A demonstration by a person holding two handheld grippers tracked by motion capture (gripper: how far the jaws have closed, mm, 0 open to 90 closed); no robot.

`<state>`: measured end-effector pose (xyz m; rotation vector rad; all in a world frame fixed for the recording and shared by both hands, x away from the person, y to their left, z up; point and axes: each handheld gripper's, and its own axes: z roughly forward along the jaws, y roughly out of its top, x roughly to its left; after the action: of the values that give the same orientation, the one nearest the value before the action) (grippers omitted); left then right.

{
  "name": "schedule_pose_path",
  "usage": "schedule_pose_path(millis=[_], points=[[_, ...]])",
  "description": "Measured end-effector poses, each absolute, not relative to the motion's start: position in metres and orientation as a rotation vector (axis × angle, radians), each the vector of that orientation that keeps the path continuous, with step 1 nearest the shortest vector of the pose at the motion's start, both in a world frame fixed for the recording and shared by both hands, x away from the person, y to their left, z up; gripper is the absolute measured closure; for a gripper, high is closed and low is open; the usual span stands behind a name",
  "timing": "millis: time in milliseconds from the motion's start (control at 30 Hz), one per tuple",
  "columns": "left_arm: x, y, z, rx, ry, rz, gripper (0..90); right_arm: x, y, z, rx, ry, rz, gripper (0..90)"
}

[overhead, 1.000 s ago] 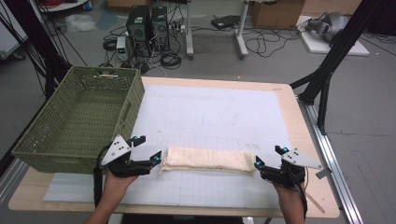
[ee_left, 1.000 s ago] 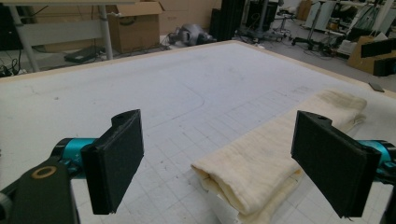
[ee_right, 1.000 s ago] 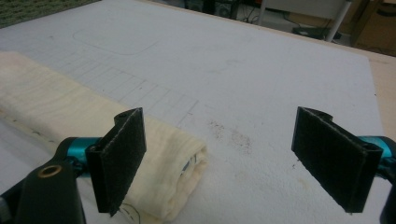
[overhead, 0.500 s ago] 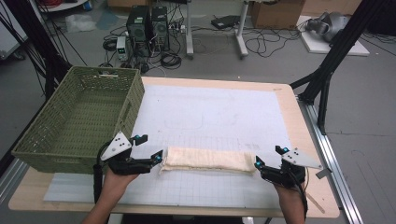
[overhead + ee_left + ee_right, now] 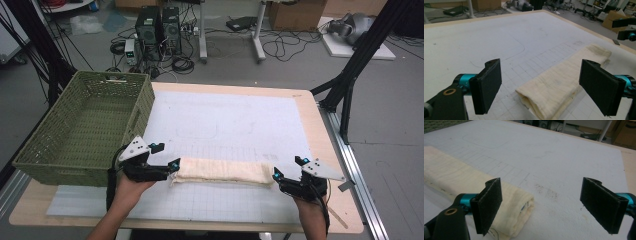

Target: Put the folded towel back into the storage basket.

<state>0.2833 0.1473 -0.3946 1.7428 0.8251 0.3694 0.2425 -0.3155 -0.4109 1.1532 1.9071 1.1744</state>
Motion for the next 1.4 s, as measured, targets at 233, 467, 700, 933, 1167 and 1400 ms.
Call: schedule_pose_path(millis=[233, 467, 700, 933, 1167, 1400], points=[[0.297, 0.136, -0.398, 1.791, 0.848, 0.311, 19.7, 0.242, -0.316, -0.411, 1.157, 1.906, 1.176, 16.5], [0.308, 0.128, -0.410, 1.860, 0.895, 0.277, 21.9, 0.242, -0.316, -0.412, 1.160, 1.912, 1.176, 16.5], [0.313, 0.123, -0.418, 1.917, 0.970, 0.253, 26.8, 0.243, -0.316, -0.412, 1.163, 1.920, 1.177, 16.5], [0.315, 0.117, -0.425, 2.000, 0.995, 0.249, 27.4, 0.243, -0.316, -0.413, 1.160, 1.927, 1.175, 16.5], [0.312, 0.111, -0.441, 2.064, 1.029, 0.226, 30.3, 0.244, -0.315, -0.413, 1.162, 1.929, 1.176, 16.5], [0.307, 0.107, -0.442, 2.116, 0.987, 0.294, 36.0, 0.244, -0.315, -0.414, 1.157, 1.933, 1.172, 16.5]])
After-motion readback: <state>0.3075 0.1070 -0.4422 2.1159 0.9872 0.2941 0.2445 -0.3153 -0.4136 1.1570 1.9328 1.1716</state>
